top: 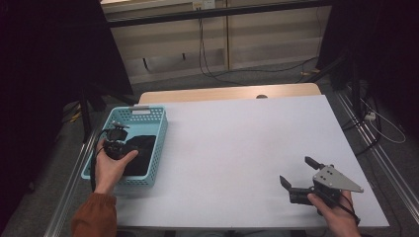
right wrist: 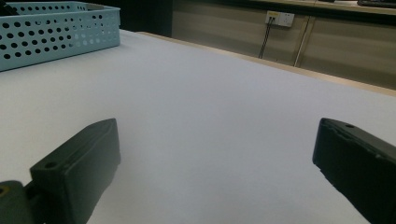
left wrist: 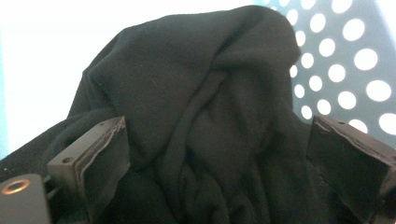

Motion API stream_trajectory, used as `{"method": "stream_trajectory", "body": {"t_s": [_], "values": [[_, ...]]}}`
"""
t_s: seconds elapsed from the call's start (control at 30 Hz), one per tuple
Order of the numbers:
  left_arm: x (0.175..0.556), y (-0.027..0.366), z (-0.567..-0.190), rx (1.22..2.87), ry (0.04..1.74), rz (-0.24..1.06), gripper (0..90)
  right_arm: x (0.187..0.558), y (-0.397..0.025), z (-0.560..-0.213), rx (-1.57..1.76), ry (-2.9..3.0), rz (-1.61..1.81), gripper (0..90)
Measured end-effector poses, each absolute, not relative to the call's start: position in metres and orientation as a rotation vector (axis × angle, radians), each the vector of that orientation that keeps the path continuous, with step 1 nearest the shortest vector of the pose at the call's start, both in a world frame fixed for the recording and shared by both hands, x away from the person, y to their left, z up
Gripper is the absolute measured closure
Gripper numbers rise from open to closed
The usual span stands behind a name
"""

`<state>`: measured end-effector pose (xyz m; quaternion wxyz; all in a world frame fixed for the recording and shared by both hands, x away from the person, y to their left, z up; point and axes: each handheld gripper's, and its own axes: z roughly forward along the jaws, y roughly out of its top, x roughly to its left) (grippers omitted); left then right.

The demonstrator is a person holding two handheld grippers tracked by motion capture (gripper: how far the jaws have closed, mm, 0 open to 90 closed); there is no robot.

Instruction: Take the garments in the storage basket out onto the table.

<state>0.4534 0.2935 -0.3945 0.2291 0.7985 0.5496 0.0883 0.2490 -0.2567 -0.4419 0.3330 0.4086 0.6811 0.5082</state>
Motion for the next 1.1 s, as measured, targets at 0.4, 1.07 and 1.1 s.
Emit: {"method": "stream_trajectory", "body": {"t_s": [0.4,1.07,1.1], "values": [[0.469,0.288,-0.396,2.274,1.516,0.222,6.1,0.249,-0.257,-0.442,1.065,1.780,1.326,0.0],[0.480,0.280,-0.411,2.353,1.558,0.137,14.9,0.249,-0.257,-0.442,1.061,1.781,1.331,0.0],[0.480,0.280,-0.411,2.353,1.558,0.137,17.0,0.249,-0.257,-0.442,1.061,1.781,1.331,0.0]]}}
